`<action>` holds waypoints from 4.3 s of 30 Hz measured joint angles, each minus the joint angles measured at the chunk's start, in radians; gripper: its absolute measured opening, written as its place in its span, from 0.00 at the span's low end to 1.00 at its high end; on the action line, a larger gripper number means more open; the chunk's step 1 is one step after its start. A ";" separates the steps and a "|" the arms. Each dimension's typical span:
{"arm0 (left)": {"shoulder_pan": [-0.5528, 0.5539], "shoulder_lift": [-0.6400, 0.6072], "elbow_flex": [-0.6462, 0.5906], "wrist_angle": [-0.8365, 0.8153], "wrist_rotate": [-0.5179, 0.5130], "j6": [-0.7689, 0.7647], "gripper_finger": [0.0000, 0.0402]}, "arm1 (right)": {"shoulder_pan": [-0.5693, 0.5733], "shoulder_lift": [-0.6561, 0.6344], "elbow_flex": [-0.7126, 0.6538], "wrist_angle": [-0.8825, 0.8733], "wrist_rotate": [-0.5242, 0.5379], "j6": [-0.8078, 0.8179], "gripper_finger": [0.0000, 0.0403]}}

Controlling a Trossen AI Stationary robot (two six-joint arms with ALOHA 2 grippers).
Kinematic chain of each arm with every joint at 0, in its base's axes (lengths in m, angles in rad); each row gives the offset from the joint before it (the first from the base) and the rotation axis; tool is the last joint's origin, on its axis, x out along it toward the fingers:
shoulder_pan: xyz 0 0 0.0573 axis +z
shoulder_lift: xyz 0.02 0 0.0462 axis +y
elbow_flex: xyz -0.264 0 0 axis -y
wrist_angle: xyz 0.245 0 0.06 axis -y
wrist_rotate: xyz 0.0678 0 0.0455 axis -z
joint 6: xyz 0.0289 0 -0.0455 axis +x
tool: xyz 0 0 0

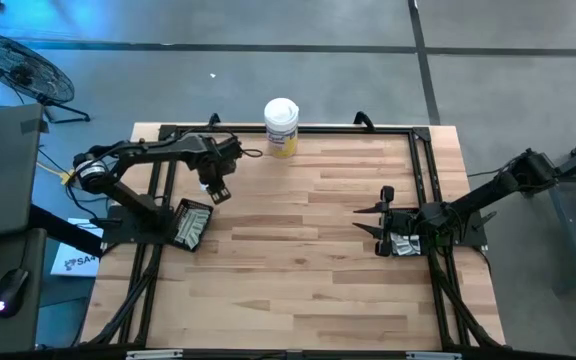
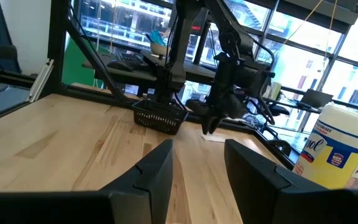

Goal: Pick & Place First Aid Supplies
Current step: Put the bandage into the left black basket, then return to Home Position

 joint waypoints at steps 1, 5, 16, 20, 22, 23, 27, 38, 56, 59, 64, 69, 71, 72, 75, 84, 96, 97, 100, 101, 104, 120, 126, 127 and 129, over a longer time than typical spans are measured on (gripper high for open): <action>0.011 0.000 0.000 -0.005 0.006 0.005 0.25 | 0.000 0.000 0.000 0.000 0.000 0.000 0.34; 0.055 -0.001 -0.017 -0.010 0.023 0.043 0.25 | 0.000 0.000 0.000 -0.001 0.000 0.000 0.34; 0.077 -0.001 -0.071 0.040 -0.004 0.214 0.25 | 0.000 0.000 0.000 -0.006 0.000 0.000 0.34; 0.077 -0.001 -0.097 0.060 -0.007 0.254 0.25 | 0.000 0.000 0.000 -0.007 0.000 0.000 0.34; 0.077 -0.001 -0.114 0.086 -0.007 0.263 0.25 | 0.000 0.000 0.000 -0.007 0.000 0.000 0.34; 0.077 -0.001 -0.116 0.100 -0.008 0.262 0.25 | 0.000 0.000 0.000 -0.007 0.000 0.000 0.34; 0.077 -0.001 -0.117 0.109 -0.008 0.262 0.25 | 0.000 0.000 0.000 -0.007 0.000 0.000 0.34; 0.077 -0.003 -0.155 0.148 -0.027 0.285 0.25 | 0.000 0.000 0.000 -0.007 0.000 0.000 0.34; 0.061 -0.005 -0.160 0.177 -0.075 0.259 0.01 | 0.000 0.000 0.000 -0.007 0.000 0.000 0.34; 0.030 -0.017 -0.107 0.178 -0.147 0.259 0.01 | 0.000 0.000 0.000 -0.007 0.000 0.000 0.34; -0.042 -0.048 -0.009 0.104 -0.188 0.241 0.00 | 0.000 0.000 0.000 -0.008 0.000 0.000 0.34; -0.133 -0.081 0.121 -0.064 -0.193 0.153 0.00 | 0.000 0.000 0.000 -0.010 0.000 0.000 0.34; -0.188 -0.102 0.172 -0.151 -0.192 0.099 0.00 | 0.000 0.000 0.000 -0.011 0.000 0.000 0.34; -0.220 -0.116 0.193 -0.200 -0.191 0.064 0.00 | 0.000 0.000 0.000 -0.011 0.000 0.000 0.34; -0.335 -0.160 0.228 -0.355 -0.187 -0.068 0.00 | 0.000 0.000 0.000 -0.011 0.000 0.000 0.34; -0.870 -0.299 0.119 -0.532 -0.092 -0.661 0.00 | 0.000 0.000 0.000 -0.015 0.000 0.000 0.34; -1.068 -0.288 -0.161 -0.265 -0.175 -0.794 0.00 | 0.000 0.000 0.000 -0.031 0.000 0.000 0.34; -1.068 -0.289 -0.162 -0.266 -0.187 -0.800 0.00 | 0.000 0.000 0.000 -0.036 0.000 0.000 0.34; -1.068 -0.289 -0.154 -0.267 -0.191 -0.837 0.05 | 0.000 0.000 0.000 -0.043 0.000 0.000 0.34; -1.069 -0.289 -0.146 -0.264 -0.186 -0.851 0.07 | 0.000 0.000 0.000 -0.048 0.000 0.000 0.34; -1.069 -0.289 -0.127 -0.267 -0.161 -0.894 0.17 | 0.000 0.000 0.000 -0.051 0.000 0.000 0.34; -0.851 -0.298 0.153 -0.138 -0.357 -0.390 0.35 | 0.000 0.000 0.000 -0.054 0.001 0.000 0.34; -0.659 -0.314 0.112 0.167 -0.157 -0.116 0.26 | 0.000 0.000 0.000 -0.059 0.001 0.000 0.34; -0.642 -0.319 0.103 0.223 -0.128 -0.090 0.24 | 0.000 0.000 0.000 -0.059 0.000 0.000 0.34; -0.618 -0.330 0.083 0.291 -0.100 -0.051 0.19 | 0.000 -0.001 0.000 -0.070 0.001 0.000 0.34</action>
